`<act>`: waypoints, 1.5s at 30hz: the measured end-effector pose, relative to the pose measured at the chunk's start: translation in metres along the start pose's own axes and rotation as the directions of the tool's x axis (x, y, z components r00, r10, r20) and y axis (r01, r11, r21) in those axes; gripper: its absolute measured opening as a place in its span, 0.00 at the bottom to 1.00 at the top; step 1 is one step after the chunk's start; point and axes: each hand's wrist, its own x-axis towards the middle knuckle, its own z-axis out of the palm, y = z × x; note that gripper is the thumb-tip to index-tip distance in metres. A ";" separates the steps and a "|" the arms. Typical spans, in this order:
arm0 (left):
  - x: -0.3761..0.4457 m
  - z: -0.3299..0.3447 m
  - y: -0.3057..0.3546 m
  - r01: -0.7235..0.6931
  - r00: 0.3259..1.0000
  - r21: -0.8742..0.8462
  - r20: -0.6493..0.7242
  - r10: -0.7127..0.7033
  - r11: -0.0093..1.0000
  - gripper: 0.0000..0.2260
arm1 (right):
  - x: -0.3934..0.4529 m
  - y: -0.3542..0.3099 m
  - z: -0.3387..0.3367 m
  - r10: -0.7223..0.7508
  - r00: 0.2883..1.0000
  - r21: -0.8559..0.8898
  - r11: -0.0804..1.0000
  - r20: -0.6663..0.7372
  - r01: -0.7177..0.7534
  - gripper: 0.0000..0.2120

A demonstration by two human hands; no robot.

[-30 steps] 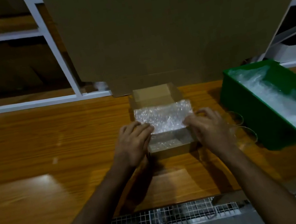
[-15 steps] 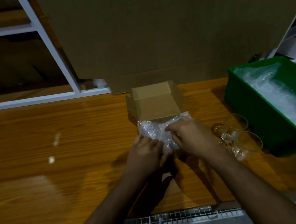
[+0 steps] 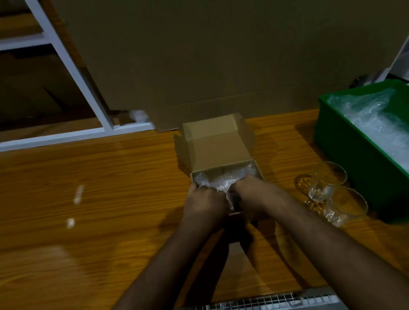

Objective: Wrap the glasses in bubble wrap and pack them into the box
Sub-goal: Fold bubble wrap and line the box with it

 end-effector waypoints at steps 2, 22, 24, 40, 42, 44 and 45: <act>0.007 -0.002 0.000 -0.012 0.995 0.042 0.097 0.008 0.999 0.14 | 0.001 -0.004 -0.002 0.007 1.000 -0.026 1.000 -0.009 -0.007 0.11; 0.026 -0.014 0.003 0.027 0.978 0.208 0.197 -0.068 0.978 0.18 | -0.012 -0.013 -0.005 0.046 0.999 0.013 0.999 0.021 -0.046 0.12; 0.024 -0.011 -0.001 0.024 0.985 0.215 0.159 -0.059 0.976 0.12 | -0.012 -0.013 -0.003 0.071 0.997 -0.004 0.997 0.042 -0.071 0.11; 0.010 -0.016 -0.015 -0.019 0.997 0.234 0.078 0.001 0.972 0.06 | -0.036 -0.012 0.003 0.119 0.992 0.043 0.992 -0.045 -0.117 0.08; 0.004 -0.022 -0.019 -0.010 0.999 0.178 0.044 0.002 0.984 0.07 | -0.048 -0.006 0.008 0.079 0.979 0.091 0.994 -0.190 -0.063 0.11; -0.008 -0.024 -0.020 0.015 1.000 0.103 0.001 -0.015 0.995 0.13 | -0.062 0.005 0.021 0.012 0.901 0.134 0.990 -0.433 0.052 0.13; -0.017 -0.022 -0.020 0.023 0.998 0.046 -0.065 -0.020 0.999 0.15 | -0.071 0.011 0.031 0.006 0.829 0.175 0.978 -0.560 0.112 0.14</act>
